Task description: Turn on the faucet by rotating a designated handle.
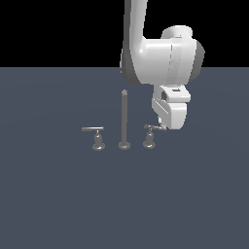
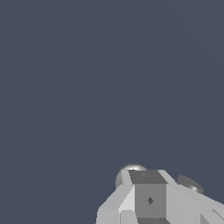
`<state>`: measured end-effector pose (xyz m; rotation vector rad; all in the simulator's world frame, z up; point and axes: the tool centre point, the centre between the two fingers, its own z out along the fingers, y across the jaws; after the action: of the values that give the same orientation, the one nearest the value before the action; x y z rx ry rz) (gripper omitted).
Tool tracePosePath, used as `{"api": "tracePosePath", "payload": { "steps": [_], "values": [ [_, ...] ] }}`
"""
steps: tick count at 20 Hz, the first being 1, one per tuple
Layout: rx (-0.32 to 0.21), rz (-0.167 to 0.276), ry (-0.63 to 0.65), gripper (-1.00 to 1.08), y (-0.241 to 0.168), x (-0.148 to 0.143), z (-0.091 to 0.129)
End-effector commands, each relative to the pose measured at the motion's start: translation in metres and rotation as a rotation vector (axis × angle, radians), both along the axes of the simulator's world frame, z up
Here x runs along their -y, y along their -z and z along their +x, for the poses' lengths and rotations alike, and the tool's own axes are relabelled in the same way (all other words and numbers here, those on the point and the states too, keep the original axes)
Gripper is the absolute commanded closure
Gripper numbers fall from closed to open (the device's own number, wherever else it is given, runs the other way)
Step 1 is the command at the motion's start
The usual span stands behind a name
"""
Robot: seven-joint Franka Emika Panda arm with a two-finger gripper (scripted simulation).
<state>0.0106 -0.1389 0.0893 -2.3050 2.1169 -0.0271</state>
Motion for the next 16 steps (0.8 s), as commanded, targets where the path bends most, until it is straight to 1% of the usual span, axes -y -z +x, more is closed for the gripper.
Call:
{"api": "tracePosePath", "payload": {
  "steps": [1,7,8,9,16],
  "values": [
    [-0.017,0.003,0.003,1.08,0.000,0.000,-0.016],
    [-0.021,0.003,0.006,1.08,0.000,0.000,-0.037],
    [-0.021,0.003,0.006,1.08,0.000,0.000,-0.037],
    [-0.012,-0.001,0.014,1.08,0.001,0.007,-0.031],
    [-0.017,0.001,0.010,1.08,0.000,-0.017,-0.049]
  ]
}}
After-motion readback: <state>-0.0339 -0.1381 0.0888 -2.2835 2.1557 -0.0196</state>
